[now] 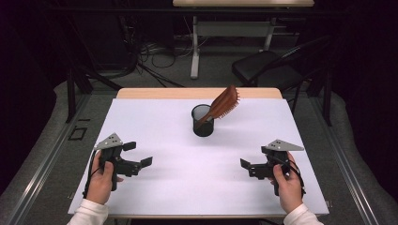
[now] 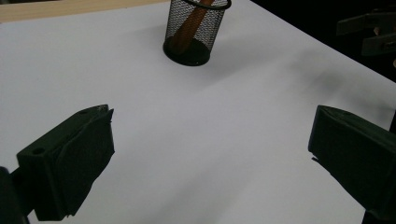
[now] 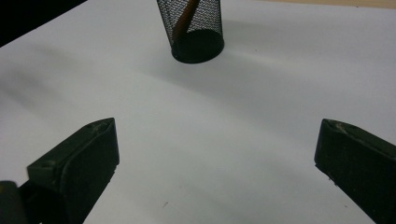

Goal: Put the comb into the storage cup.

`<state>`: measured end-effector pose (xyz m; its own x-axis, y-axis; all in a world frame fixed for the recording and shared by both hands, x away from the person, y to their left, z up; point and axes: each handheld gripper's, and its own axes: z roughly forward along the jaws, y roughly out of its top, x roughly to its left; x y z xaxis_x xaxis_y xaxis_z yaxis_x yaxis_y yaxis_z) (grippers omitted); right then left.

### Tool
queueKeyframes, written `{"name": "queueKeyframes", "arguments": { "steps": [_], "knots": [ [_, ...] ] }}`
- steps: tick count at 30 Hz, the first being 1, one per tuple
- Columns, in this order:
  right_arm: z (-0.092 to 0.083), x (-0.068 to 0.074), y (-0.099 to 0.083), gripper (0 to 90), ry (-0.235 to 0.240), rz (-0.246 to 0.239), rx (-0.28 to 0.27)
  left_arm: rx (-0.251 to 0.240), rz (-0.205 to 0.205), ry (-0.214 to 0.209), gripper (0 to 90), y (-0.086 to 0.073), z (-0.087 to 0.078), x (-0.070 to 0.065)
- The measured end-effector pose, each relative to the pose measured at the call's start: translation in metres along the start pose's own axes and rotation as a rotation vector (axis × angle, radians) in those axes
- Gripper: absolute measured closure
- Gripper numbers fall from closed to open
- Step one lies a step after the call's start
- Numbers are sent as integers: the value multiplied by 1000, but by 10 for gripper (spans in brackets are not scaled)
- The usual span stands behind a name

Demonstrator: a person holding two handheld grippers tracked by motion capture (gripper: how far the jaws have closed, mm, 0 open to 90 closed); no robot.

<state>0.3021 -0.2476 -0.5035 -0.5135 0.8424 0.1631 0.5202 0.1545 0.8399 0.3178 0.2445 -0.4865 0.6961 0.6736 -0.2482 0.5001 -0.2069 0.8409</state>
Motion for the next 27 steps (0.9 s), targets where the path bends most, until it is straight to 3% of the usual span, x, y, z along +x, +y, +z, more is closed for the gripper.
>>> {"name": "queueKeyframes", "arguments": {
  "steps": [17,21,27],
  "knots": [
    [-8,-12,-35,4,-48,31,-11,-53,-59,56,4,-30,-18,17],
    [-7,-15,-44,4,-51,61,-25,-62,-67,65,4,-33,-20,20],
    [-13,-18,-47,4,-71,59,-32,-62,-71,76,4,-38,-19,23]
  ]
}}
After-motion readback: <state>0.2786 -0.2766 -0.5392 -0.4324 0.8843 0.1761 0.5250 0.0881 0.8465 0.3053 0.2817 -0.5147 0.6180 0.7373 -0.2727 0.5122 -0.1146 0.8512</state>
